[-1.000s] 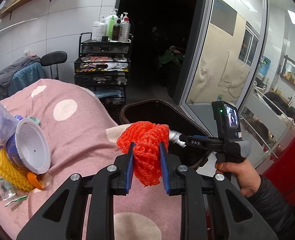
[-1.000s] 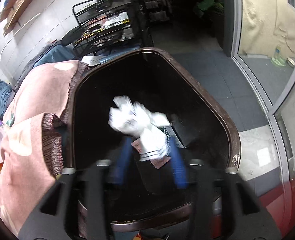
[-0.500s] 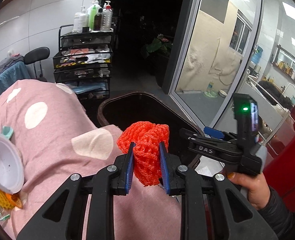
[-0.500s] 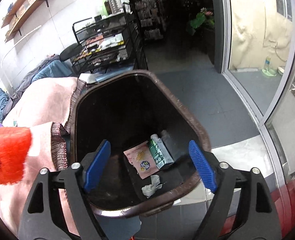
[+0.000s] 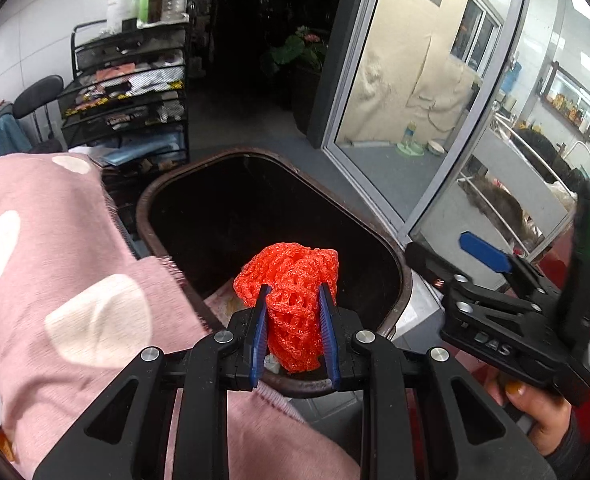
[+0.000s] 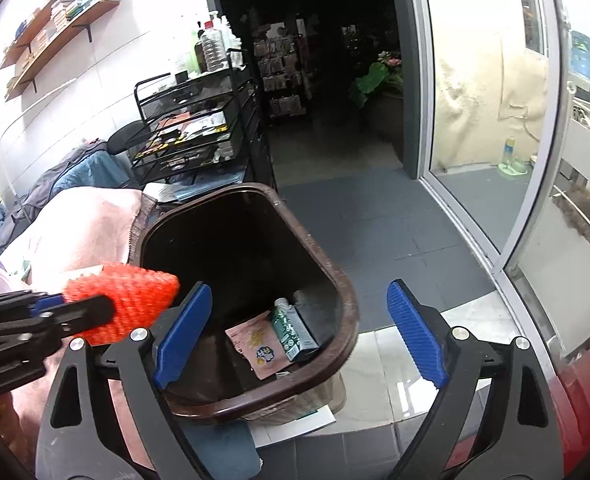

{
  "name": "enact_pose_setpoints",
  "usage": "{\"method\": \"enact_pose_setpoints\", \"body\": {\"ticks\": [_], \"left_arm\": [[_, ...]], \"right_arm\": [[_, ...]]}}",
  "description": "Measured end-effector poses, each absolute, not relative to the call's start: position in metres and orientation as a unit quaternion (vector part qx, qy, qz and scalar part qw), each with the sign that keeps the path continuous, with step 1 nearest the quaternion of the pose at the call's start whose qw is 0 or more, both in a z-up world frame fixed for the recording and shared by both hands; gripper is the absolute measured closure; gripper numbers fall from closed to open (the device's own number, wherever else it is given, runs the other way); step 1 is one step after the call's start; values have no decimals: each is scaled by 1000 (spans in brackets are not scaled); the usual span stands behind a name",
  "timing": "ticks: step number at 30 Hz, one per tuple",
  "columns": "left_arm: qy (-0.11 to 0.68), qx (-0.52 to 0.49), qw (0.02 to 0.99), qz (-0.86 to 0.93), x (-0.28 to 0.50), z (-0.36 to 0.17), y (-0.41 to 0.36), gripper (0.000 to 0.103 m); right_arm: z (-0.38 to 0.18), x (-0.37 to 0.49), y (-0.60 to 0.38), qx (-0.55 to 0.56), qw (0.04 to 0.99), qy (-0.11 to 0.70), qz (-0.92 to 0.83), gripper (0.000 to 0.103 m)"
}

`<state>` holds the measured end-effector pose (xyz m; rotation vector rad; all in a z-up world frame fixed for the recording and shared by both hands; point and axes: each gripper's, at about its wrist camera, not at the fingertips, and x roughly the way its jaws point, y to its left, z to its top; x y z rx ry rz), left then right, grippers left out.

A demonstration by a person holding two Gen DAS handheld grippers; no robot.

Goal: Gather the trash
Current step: 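Move the orange net over the bin and open the left tool, then return to the bed and grasp the clear wrapper with the left tool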

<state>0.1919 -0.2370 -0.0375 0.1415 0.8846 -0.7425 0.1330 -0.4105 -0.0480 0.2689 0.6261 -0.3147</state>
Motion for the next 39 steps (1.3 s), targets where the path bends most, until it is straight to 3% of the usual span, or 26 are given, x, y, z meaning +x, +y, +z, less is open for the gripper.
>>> {"method": "enact_pose_setpoints", "body": {"ticks": [9,12,14,16,20,39], "left_arm": [[444,67,823,-347,204,-49,-253,76],[440,69,828,-341,207,-49,-255,62],[434,69,833,-337,207,-48,-255,34],[421,65,841,-334,206,-46,-253,20],[404,68,845,-343,203,-40,-252,9],[324,83,899,-282,162,-5,-197,6]], "right_arm": [[-50,124,-422,141,928,302,-169,14],[-50,121,-422,142,928,300,-170,14],[-50,121,-422,141,928,300,-171,14],[-49,121,-423,141,928,300,-172,14],[-49,120,-424,143,927,300,-173,13],[-41,129,-395,135,938,293,-125,9]]}}
